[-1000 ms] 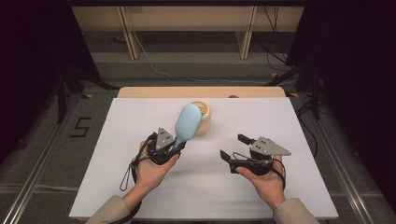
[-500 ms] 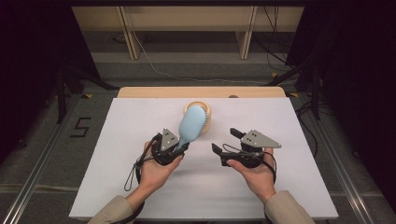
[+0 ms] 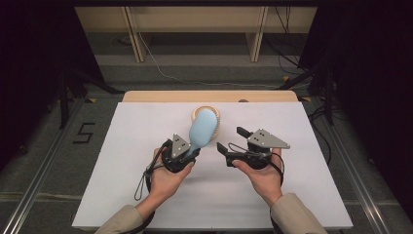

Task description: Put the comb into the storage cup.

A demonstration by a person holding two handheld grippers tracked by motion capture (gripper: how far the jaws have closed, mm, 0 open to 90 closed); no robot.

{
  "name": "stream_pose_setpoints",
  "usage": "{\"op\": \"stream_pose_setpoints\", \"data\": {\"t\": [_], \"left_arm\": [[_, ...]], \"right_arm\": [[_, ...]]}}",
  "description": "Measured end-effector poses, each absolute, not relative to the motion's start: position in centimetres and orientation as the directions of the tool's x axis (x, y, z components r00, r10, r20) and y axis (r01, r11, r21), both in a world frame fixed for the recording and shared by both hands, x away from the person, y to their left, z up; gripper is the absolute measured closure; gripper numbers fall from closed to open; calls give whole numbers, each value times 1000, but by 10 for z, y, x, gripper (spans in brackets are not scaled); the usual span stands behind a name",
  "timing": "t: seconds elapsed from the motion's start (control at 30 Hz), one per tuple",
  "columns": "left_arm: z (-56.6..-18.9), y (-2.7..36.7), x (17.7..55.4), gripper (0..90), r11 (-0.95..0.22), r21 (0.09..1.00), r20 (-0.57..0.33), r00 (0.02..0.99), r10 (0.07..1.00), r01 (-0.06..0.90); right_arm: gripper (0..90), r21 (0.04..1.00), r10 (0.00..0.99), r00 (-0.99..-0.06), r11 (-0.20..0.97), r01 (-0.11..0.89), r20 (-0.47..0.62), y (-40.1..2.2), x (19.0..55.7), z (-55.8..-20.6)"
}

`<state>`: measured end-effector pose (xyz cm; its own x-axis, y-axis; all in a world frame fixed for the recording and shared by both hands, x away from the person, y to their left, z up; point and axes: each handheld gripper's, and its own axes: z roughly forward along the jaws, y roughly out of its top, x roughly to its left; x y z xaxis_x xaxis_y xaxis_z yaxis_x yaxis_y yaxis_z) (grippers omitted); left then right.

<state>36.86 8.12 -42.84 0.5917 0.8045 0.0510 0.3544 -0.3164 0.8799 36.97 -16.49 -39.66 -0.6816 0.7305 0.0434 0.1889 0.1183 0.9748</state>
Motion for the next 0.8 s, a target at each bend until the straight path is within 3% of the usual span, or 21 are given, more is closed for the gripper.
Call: {"op": "stream_pose_setpoints", "data": {"t": [0.8], "left_arm": [[-432,78,368,699,-319,878,53,589,806,357]], "right_arm": [[136,976,726,-687,122,181,36,-152,373,-392]]}}
